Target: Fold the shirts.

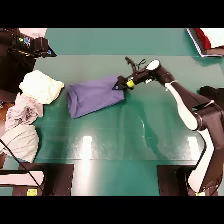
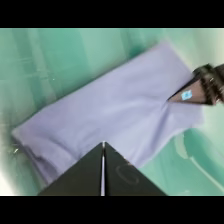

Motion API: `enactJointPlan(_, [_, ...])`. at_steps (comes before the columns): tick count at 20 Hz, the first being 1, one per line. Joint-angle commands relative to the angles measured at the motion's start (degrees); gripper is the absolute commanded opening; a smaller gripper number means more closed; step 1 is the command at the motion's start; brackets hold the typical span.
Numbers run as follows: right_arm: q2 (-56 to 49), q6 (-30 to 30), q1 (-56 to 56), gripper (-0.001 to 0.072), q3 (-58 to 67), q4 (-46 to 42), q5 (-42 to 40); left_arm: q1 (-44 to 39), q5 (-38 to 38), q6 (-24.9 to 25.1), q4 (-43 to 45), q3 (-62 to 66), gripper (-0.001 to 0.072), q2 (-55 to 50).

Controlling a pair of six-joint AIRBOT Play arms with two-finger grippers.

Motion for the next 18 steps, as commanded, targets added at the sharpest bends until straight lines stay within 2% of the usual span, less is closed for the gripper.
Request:
enactJointPlan(1, [4.0, 0.6, -4.5, 0.0015, 1.0, -2.2, 1.6, -0.1, -1.0, 0.0, -2.0, 0.0, 0.0025, 0.0])
enactJointPlan(5, [12.4, 6.0, -13.6, 0.0015, -0.3, -14.5, 2.5, -0.1, -1.5, 0.0, -3.0, 0.0, 0.0025, 0.0])
enactJointPlan(7, [17.5, 6.5, -19.8, 0.0015, -3.6, -17.8, 2.4, -0.1, -2.2, 0.0, -3.1, 0.0, 0.0025, 0.0])
enactJointPlan(11, [27.2, 6.6, -35.5, 0.0015, -13.6, -17.8, -1.1, -0.1, -2.6, 0.0, -3.9, 0.0, 0.0025, 0.0])
enactJointPlan(16, [38.0, 8.7, -54.8, 0.0015, -25.1, -17.6, -14.7, -0.1, -2.6, 0.0, -6.0, 0.0, 0.0025, 0.0])
enactJointPlan(18, [40.2, 9.4, -60.7, 0.0015, -27.6, -17.6, -17.5, -0.1, -2.4, 0.0, -6.4, 0.0, 0.0025, 0.0])
